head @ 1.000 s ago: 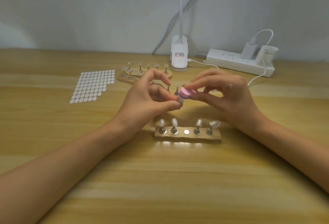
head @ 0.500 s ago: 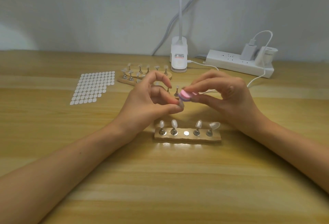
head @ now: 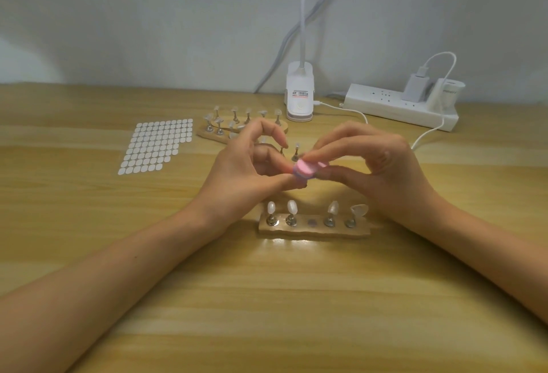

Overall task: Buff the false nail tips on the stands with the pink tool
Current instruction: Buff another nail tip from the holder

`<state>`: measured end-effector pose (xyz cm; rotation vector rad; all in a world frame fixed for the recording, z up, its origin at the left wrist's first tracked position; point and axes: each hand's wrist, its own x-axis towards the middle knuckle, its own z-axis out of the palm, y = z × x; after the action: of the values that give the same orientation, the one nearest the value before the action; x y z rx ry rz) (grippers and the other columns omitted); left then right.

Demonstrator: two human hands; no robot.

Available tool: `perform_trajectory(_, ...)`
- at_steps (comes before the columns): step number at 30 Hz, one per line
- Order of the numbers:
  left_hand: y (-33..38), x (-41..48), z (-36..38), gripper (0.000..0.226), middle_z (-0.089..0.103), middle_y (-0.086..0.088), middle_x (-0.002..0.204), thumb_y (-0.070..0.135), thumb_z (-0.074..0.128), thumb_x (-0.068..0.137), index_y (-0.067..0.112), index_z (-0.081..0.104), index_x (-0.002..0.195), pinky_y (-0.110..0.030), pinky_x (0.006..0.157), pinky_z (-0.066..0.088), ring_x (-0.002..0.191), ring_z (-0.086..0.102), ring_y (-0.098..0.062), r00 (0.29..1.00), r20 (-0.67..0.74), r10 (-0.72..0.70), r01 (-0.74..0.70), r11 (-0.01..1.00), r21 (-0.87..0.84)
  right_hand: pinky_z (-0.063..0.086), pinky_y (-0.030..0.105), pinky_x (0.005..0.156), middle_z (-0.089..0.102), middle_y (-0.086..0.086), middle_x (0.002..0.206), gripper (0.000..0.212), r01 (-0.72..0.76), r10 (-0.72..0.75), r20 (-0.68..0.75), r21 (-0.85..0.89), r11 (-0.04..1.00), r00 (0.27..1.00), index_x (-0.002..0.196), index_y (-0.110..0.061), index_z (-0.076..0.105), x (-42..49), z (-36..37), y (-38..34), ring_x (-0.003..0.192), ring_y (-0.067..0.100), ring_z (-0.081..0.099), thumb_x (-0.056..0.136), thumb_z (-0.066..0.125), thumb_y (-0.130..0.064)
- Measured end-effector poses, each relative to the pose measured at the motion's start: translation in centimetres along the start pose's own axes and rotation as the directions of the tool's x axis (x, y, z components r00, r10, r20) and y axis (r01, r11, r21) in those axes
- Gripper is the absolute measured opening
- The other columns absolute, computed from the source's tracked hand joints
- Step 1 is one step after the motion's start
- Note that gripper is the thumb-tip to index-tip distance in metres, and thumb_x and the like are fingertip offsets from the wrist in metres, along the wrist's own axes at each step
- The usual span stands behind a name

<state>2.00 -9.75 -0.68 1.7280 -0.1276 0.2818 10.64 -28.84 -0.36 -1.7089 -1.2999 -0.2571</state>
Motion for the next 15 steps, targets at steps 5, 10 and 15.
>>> perform_trajectory(5, -0.10, 0.04, -0.12, 0.045, 0.076, -0.005, 0.076, 0.004, 0.086, 0.074, 0.019, 0.052, 0.100, -0.012, 0.056, 0.048, 0.070, 0.074, -0.012, 1.000, -0.023, -0.006, 0.006, 1.000, 0.012, 0.056, 0.044, 0.080, 0.071, 0.009, 0.096, 0.022, -0.042, 0.043, -0.037, 0.024, 0.999, 0.998, 0.104, -0.012, 0.074, 0.12, 0.04, 0.01, 0.090, 0.023, 0.069, 0.082, 0.074, -0.017)
perform_trajectory(10, -0.09, 0.03, -0.14, 0.044, 0.076, -0.004, 0.074, 0.005, 0.086, 0.073, 0.019, 0.053, 0.098, -0.013, 0.054, 0.048, 0.067, 0.072, -0.012, 1.000, -0.019, 0.002, -0.002, 1.000, 0.002, 0.056, 0.040, 0.081, 0.071, 0.010, 0.097, 0.022, 0.002, -0.002, 0.007, 0.006, 1.000, 1.000, 0.104, -0.012, 0.074, 0.12, 0.17, -0.11, 0.090, 0.023, 0.069, 0.083, 0.074, -0.018)
perform_trajectory(15, 0.00, -0.01, -0.15, 0.044, 0.075, -0.004, 0.073, 0.007, 0.087, 0.073, 0.020, 0.052, 0.097, -0.017, 0.059, 0.051, 0.069, 0.073, -0.014, 1.000, -0.003, 0.020, -0.020, 1.000, 0.018, 0.057, 0.039, 0.081, 0.071, 0.009, 0.097, 0.023, 0.006, -0.007, 0.038, 0.018, 1.000, 0.999, 0.104, -0.014, 0.074, 0.14, 0.10, -0.16, 0.089, 0.023, 0.069, 0.082, 0.075, -0.020)
